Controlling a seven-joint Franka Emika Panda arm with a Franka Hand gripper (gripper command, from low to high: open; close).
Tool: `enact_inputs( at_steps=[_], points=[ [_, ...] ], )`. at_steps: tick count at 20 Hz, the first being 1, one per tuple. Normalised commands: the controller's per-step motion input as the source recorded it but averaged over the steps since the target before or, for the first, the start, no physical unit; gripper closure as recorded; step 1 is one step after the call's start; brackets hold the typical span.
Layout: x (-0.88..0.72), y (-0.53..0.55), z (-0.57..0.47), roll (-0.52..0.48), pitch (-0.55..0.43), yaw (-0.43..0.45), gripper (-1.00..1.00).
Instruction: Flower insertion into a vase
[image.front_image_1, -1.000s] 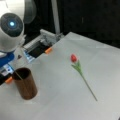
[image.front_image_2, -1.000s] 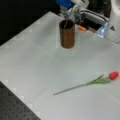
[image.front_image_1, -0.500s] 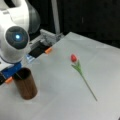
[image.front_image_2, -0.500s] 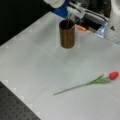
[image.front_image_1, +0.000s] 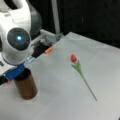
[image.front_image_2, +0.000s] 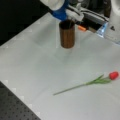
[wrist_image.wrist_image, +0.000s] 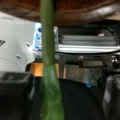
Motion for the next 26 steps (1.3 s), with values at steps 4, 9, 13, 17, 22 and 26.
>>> enact_inputs(
  at_steps=[4, 9, 13, 17, 22, 26],
  points=[
    [0.46, 0.23, 0.18, -0.043, 0.033, -0.045, -1.00],
    [0.49, 0.29, 0.21, -0.018, -0.047, -0.057, -1.00],
    [0.38, 0.33, 0.15, -0.036, -0.291, -0.091, -1.00],
    [0.35, 0.51, 0.14, -0.073, -0.446, -0.052, -1.00],
    [0.28, 0.55, 0.04, -0.015, -0.513, -0.058, -1.00],
    [0.20, 0.54, -0.12, 0.072, -0.518, -0.050, -1.00]
  ],
)
